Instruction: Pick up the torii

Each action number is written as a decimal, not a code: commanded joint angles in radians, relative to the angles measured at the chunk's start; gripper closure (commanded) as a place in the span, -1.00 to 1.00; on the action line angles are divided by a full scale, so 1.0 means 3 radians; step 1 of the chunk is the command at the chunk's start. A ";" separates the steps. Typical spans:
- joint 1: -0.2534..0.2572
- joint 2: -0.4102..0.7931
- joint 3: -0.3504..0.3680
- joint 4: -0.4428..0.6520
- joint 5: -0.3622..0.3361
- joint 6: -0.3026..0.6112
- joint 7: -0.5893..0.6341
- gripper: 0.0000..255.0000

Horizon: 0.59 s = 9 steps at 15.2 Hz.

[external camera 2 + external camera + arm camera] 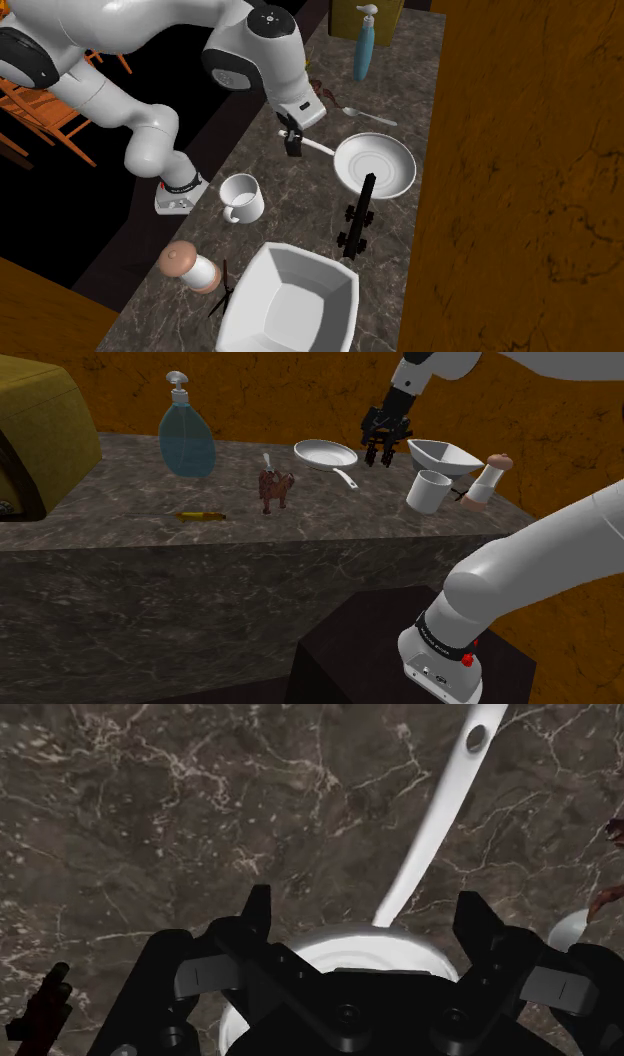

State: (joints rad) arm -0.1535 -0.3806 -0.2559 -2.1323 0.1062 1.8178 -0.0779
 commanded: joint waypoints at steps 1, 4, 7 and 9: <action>-0.0026 0.0184 -0.0115 0.0117 0.0088 0.0114 -0.0083 -1.00; -0.0067 0.0456 -0.0284 0.0327 0.0254 0.0222 -0.0217 -1.00; -0.0115 0.0743 -0.0448 0.0561 0.0464 0.0297 -0.0365 -1.00; -0.0158 0.0945 -0.0549 0.0731 0.0629 0.0325 -0.0469 -1.00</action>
State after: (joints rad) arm -0.1930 -0.1342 -0.4014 -1.9487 0.2669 1.9151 -0.1978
